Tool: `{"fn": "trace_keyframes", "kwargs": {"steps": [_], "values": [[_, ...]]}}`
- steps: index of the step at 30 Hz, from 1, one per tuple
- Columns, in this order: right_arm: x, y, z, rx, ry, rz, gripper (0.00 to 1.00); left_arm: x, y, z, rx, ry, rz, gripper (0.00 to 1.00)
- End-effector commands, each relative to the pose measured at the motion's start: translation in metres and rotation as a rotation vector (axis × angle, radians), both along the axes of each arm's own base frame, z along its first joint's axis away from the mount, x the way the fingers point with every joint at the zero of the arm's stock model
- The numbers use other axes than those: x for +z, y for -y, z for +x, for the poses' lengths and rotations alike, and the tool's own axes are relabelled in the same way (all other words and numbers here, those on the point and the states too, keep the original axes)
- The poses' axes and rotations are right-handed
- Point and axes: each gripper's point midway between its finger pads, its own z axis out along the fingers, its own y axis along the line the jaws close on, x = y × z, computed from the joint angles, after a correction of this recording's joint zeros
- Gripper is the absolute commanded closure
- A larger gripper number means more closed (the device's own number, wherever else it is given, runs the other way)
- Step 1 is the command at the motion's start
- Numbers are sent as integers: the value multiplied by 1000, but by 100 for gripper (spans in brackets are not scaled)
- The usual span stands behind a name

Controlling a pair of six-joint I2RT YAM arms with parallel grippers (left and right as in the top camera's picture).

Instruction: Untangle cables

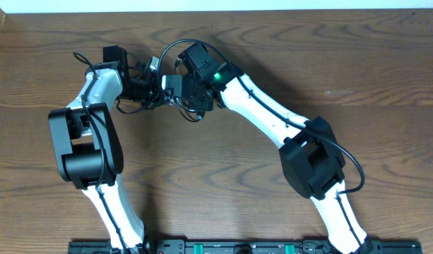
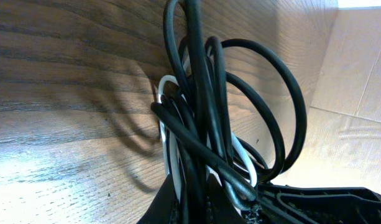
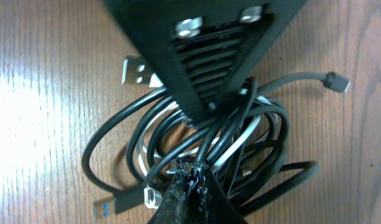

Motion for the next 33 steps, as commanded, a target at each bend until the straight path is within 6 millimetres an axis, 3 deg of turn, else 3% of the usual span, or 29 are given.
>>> {"fn": "trace_keyframes", "kwargs": {"steps": [1, 2, 7, 14, 16, 19, 23, 28, 33], "values": [[42, 1, 10, -160, -40, 144, 99, 5, 3, -1, -15, 22, -32, 93], [59, 1, 8, -191, -86, 215, 99, 6, 3, 0, -15, 22, -32, 93], [91, 13, 11, -279, -231, 368, 99, 5, 3, 0, -15, 22, -32, 93], [101, 59, 44, -548, -386, 486, 99, 6, 3, 0, -15, 22, -32, 92], [100, 67, 40, -529, -434, 488, 99, 6, 3, 0, -15, 22, -32, 93], [101, 61, 16, -333, -464, 474, 96, 5, 3, -1, -15, 22, -32, 92], [87, 56, 0, -179, -344, 345, 69, 5, 3, 0, -16, 22, -32, 93], [75, 36, -1, -71, -95, 160, 68, 5, 3, 0, -16, 22, -32, 93], [60, 27, -4, -37, 28, 15, 59, 5, 3, -1, -15, 22, -32, 92]]}}
